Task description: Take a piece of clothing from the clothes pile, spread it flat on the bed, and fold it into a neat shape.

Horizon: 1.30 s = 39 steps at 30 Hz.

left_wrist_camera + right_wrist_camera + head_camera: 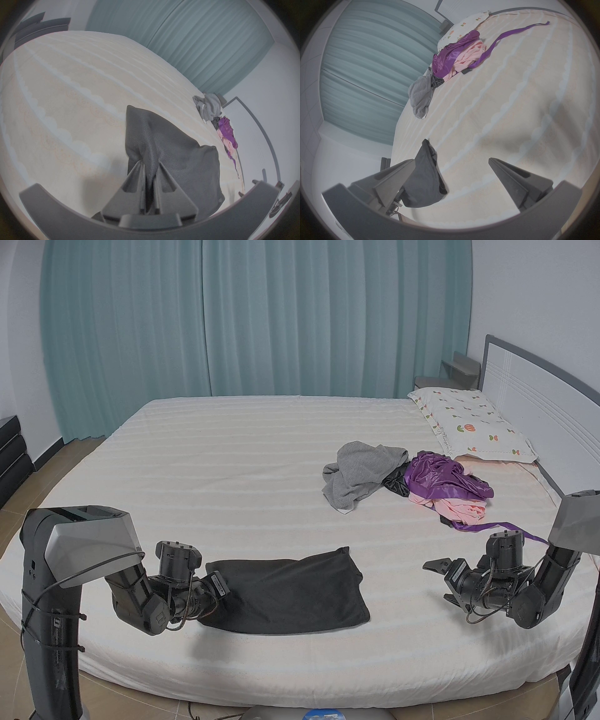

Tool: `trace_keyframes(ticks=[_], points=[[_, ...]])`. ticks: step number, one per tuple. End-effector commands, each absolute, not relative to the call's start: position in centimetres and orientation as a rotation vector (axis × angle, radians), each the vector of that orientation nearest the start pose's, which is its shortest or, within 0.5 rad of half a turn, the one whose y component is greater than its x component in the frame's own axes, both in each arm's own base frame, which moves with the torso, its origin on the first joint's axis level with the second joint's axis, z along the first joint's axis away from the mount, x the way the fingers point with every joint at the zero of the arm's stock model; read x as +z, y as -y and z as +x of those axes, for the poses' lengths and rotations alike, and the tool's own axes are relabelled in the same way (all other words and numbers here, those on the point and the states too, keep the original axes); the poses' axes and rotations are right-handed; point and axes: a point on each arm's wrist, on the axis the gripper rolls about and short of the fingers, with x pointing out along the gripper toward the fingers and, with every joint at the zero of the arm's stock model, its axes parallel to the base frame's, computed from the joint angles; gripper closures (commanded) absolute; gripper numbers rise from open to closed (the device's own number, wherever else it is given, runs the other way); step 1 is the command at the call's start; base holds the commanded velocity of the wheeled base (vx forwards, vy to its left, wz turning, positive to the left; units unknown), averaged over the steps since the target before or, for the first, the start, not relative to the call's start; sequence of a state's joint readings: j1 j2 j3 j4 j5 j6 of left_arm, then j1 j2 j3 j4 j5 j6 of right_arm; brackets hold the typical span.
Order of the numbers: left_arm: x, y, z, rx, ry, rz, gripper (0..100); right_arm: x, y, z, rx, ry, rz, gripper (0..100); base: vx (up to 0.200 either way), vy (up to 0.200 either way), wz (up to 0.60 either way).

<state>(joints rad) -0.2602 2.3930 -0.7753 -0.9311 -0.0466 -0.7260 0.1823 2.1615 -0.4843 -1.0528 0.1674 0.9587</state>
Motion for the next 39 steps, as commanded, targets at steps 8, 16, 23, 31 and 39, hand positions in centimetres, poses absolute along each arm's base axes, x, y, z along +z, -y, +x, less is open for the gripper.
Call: trace_keyframes(ticks=[8, 16, 23, 31, 39], points=[[-3.8, 9.1, 35.1, -0.017, -0.756, -0.643, 100, -0.5, -5.9, 29.8, 0.009, -0.806, 0.968, 0, 0.000, 0.000, 0.00], [-3.7, 9.1, 35.0, -0.004, -0.759, -0.675, 100, -1.3, -5.8, 29.9, 0.002, -0.810, 0.971, 0, 0.000, 0.000, 0.00], [-3.6, 9.0, 35.0, 0.001, -0.756, -0.688, 100, -1.6, -5.9, 29.6, 0.018, -0.795, 0.968, 0, 0.000, 0.000, 0.00], [-3.8, 8.9, 34.7, -0.003, -0.771, -0.688, 100, -1.7, -6.0, 29.6, 0.019, -0.800, 0.964, 0, 0.000, 0.000, 0.00], [-3.7, 8.9, 34.7, -0.016, -0.744, -0.698, 100, -1.7, -6.0, 29.6, 0.020, -0.800, 0.962, 0, 0.000, 0.000, 0.00]])
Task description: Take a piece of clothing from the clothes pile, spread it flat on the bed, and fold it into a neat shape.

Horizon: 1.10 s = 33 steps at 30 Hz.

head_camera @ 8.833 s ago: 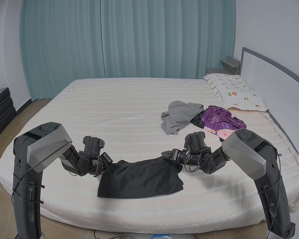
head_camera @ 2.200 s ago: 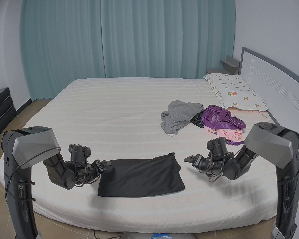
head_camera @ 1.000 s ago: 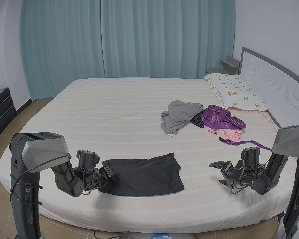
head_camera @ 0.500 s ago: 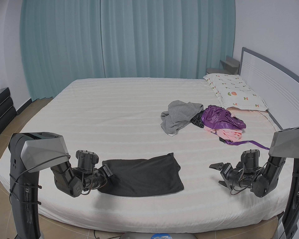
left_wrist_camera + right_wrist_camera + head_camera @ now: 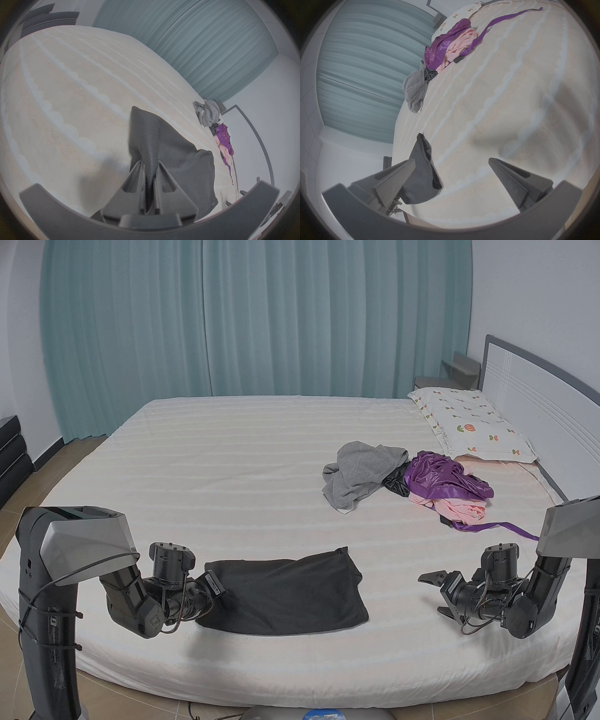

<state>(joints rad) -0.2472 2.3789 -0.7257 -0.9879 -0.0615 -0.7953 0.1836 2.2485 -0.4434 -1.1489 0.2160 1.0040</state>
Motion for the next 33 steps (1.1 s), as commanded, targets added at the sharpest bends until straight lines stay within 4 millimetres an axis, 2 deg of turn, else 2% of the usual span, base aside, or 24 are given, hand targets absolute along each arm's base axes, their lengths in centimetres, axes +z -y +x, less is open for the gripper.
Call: trace_keyframes(ticks=[1, 3, 33], points=[[-3.7, 8.9, 34.7, -0.016, -0.744, -0.698, 100, -1.7, -6.0, 29.6, 0.019, -0.800, 0.964, 0, 0.000, 0.000, 0.00], [-3.7, 8.8, 34.7, -0.011, -0.743, -0.705, 100, -1.7, -6.0, 29.6, 0.019, -0.801, 0.962, 0, 0.000, 0.000, 0.00], [-2.3, 7.2, 34.2, 0.034, -0.715, -0.755, 100, -1.7, -6.0, 29.6, 0.020, -0.800, 0.962, 0, 0.000, 0.200, 0.00]])
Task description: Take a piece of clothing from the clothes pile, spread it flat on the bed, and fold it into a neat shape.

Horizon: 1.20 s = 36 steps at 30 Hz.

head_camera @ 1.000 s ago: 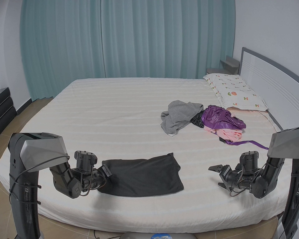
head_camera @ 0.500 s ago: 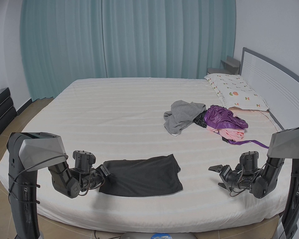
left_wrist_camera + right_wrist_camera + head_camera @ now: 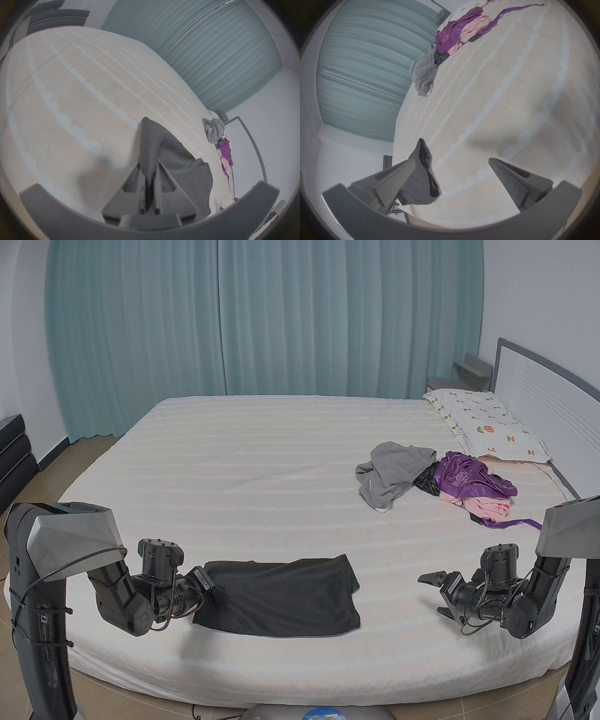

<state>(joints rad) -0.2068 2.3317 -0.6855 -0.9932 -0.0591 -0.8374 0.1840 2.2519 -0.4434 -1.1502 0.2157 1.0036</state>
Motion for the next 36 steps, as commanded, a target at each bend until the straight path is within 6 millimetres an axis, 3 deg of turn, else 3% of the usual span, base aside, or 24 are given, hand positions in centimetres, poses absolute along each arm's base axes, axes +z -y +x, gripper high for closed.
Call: trace_keyframes(ticks=[1, 36], points=[[-2.30, 7.20, 34.16, 0.034, -0.715, -0.755, 100, -1.73, -6.00, 29.58, 0.020, -0.800, 0.962, 0, 0.000, 0.200, 0.00], [-2.63, 6.40, 33.71, 0.065, -0.733, -0.748, 100, -1.75, -6.04, 29.56, 0.020, -0.802, 0.962, 0, 0.000, 0.200, 0.00]])
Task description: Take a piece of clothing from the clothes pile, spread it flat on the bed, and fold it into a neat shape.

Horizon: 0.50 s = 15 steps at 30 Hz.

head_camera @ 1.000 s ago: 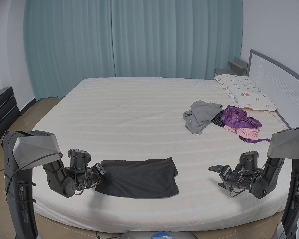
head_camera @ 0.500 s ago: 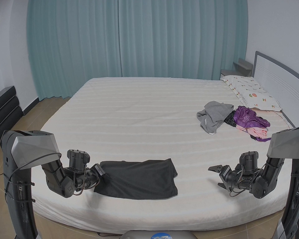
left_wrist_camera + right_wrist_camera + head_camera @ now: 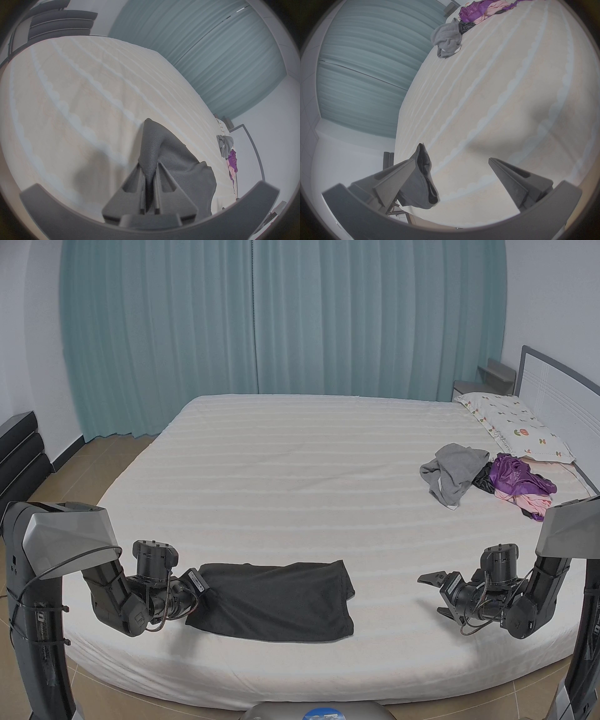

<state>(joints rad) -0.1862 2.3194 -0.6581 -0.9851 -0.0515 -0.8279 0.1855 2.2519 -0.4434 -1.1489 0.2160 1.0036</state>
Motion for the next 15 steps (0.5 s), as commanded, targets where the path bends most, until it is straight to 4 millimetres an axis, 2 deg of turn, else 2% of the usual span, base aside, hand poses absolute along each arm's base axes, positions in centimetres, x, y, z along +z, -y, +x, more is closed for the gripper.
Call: trace_keyframes(ticks=[1, 7, 15], points=[[-2.65, 6.45, 33.66, 0.064, -0.735, -0.747, 100, -1.73, -6.09, 29.56, 0.022, -0.801, 0.961, 0, 0.000, 0.000, 0.00], [-2.82, 7.29, 33.18, 0.051, -0.753, -0.732, 100, -1.75, -6.04, 29.56, 0.020, -0.802, 0.962, 0, 0.000, 0.000, 0.00], [-2.86, 7.28, 33.10, 0.053, -0.755, -0.733, 100, -1.75, -6.09, 29.55, 0.022, -0.803, 0.961, 0, 0.000, 0.000, 0.00]])
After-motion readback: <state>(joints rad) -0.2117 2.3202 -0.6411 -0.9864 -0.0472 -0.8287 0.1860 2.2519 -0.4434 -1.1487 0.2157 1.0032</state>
